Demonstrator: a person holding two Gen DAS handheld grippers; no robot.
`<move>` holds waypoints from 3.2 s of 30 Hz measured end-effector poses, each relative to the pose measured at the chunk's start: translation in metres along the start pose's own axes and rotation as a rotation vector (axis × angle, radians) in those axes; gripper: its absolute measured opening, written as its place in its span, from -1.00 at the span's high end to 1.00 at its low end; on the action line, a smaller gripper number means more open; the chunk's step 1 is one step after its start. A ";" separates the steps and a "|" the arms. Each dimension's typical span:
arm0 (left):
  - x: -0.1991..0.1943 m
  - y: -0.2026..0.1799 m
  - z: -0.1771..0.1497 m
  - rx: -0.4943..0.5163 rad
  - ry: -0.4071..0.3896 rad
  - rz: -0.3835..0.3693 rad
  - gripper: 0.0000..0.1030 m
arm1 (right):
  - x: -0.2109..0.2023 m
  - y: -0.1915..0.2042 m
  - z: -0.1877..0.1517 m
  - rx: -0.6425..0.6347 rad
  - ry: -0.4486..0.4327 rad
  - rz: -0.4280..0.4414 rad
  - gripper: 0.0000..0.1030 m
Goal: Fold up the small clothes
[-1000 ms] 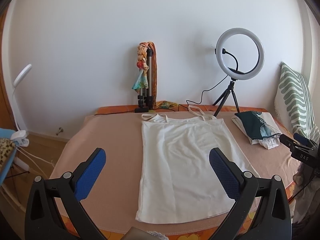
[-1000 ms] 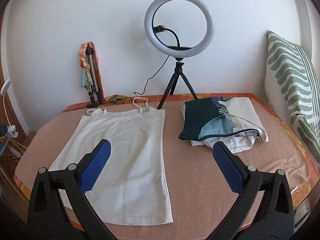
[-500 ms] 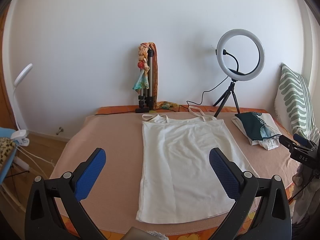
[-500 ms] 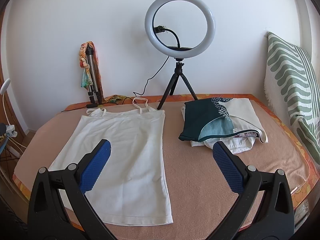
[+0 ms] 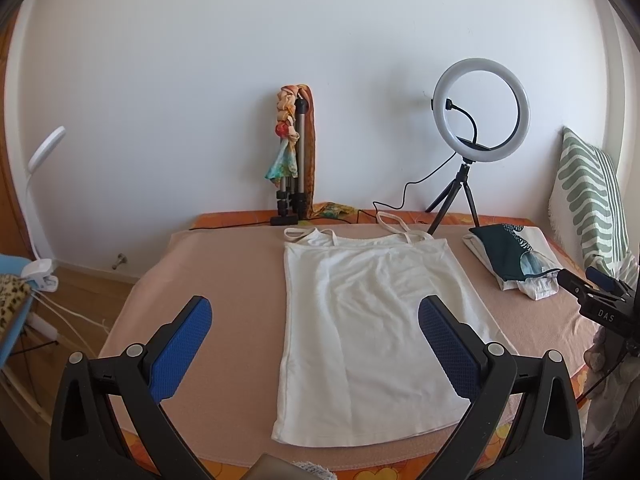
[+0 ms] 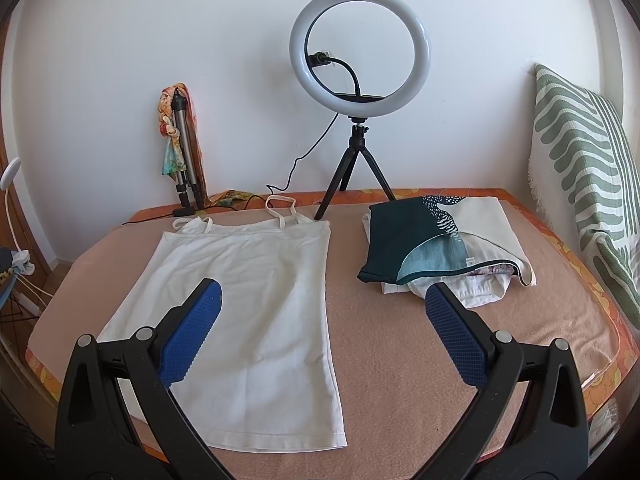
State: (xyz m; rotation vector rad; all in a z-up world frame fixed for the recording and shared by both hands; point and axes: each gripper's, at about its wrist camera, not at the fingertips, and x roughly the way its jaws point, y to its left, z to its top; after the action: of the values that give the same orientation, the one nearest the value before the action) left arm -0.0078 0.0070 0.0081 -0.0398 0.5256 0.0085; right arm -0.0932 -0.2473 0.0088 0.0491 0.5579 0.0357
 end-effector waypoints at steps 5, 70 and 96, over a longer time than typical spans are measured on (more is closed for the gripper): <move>-0.001 0.000 -0.002 0.000 0.002 -0.004 -0.99 | 0.001 0.002 0.000 0.002 0.002 0.003 -1.00; 0.112 0.086 -0.125 -0.325 0.518 -0.332 0.40 | 0.307 0.307 0.049 -0.150 0.637 0.432 0.30; 0.124 0.095 -0.127 -0.411 0.530 -0.425 0.88 | 0.391 0.372 0.020 -0.331 0.704 0.231 0.77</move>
State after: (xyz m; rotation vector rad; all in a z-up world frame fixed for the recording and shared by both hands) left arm 0.0337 0.0970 -0.1675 -0.5667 1.0306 -0.3179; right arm 0.2412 0.1420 -0.1602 -0.2321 1.2405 0.3802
